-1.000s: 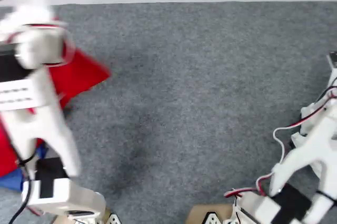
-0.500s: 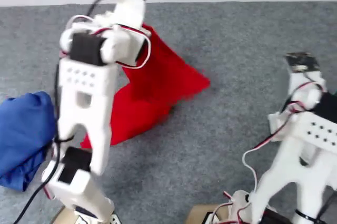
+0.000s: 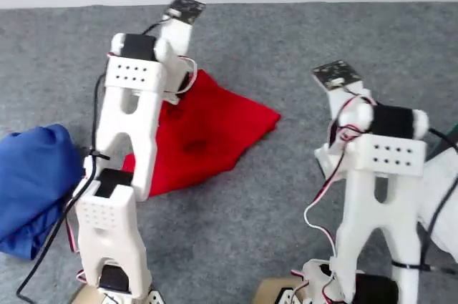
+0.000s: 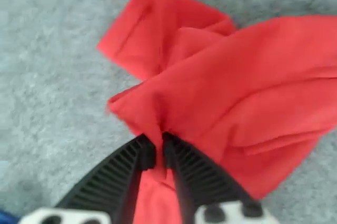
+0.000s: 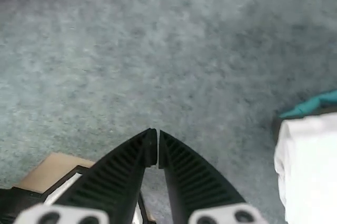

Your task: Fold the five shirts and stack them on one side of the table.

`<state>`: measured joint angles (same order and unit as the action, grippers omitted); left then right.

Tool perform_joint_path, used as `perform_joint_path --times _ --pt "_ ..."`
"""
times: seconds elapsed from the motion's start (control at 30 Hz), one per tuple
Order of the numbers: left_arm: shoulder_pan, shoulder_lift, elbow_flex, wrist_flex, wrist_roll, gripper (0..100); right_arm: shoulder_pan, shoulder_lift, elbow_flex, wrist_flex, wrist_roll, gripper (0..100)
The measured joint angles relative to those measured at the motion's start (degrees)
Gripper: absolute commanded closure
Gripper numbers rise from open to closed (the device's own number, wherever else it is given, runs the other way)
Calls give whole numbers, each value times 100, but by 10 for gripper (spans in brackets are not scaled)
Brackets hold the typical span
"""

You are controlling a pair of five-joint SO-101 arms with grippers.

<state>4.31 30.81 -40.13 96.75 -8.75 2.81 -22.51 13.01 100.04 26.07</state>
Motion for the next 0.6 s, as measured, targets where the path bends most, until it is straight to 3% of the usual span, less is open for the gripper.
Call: perform_joint_path --times 0.37,0.6 --pt "-1011 -440 -440 220 -343 835 -1345 70 9 -677 -237 980" --pt "-2374 -466 -273 220 -343 837 -2136 237 9 -1380 -237 856"
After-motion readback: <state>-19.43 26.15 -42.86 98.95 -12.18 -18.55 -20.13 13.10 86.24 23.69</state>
